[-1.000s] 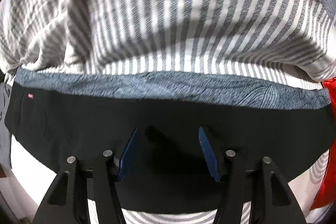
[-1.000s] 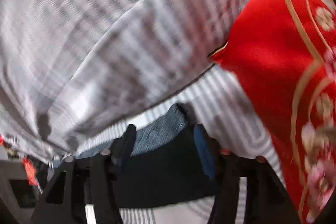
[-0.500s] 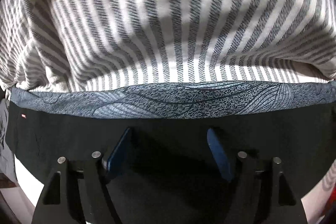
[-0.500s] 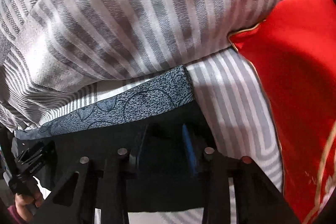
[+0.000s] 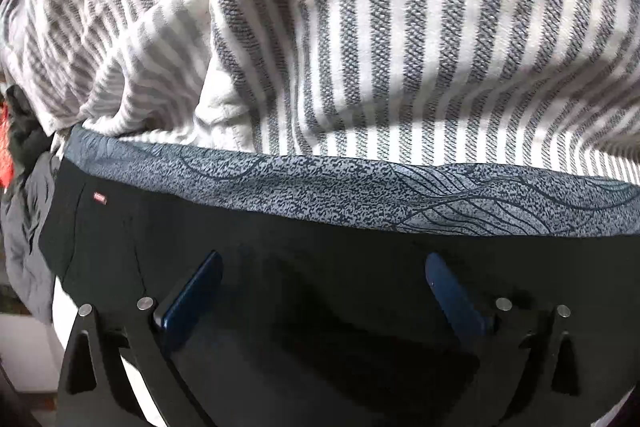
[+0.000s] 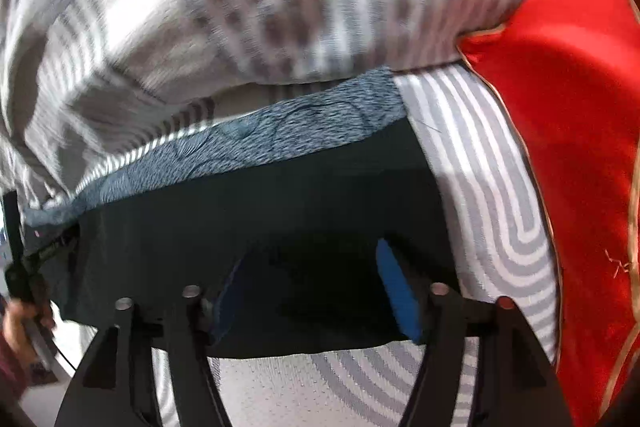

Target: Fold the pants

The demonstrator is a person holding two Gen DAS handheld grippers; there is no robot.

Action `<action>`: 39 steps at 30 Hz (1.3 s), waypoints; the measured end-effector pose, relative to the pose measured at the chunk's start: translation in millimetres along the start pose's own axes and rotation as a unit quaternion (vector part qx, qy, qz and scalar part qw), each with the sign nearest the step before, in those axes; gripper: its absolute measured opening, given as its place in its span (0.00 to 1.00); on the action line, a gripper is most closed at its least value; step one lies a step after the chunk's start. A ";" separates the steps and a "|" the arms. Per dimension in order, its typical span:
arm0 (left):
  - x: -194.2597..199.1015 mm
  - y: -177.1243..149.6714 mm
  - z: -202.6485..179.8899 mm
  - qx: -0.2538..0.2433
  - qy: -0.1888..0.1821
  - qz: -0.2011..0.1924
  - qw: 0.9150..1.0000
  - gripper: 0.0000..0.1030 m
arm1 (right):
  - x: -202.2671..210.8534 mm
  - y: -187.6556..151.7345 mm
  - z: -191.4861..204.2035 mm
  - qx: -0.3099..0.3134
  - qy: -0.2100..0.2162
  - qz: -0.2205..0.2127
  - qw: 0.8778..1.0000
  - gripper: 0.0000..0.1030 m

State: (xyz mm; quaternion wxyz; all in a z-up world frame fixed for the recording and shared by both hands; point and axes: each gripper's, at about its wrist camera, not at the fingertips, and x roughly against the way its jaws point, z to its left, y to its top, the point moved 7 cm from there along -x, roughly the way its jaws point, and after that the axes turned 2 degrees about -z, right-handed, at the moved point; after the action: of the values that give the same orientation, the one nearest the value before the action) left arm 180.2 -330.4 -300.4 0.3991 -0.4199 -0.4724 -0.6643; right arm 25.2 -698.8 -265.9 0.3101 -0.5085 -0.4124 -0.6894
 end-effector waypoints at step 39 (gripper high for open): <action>37.6 -81.0 165.0 0.033 0.067 0.030 0.997 1.00 | 26.2 -50.7 122.5 -0.034 0.205 0.045 0.977 0.98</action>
State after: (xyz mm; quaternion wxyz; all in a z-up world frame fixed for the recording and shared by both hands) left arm 122.5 -157.6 -255.8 0.4629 -0.3752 -0.4535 -0.6628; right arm 29.3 -567.1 -236.2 0.4015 -0.3846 -0.2927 -0.7779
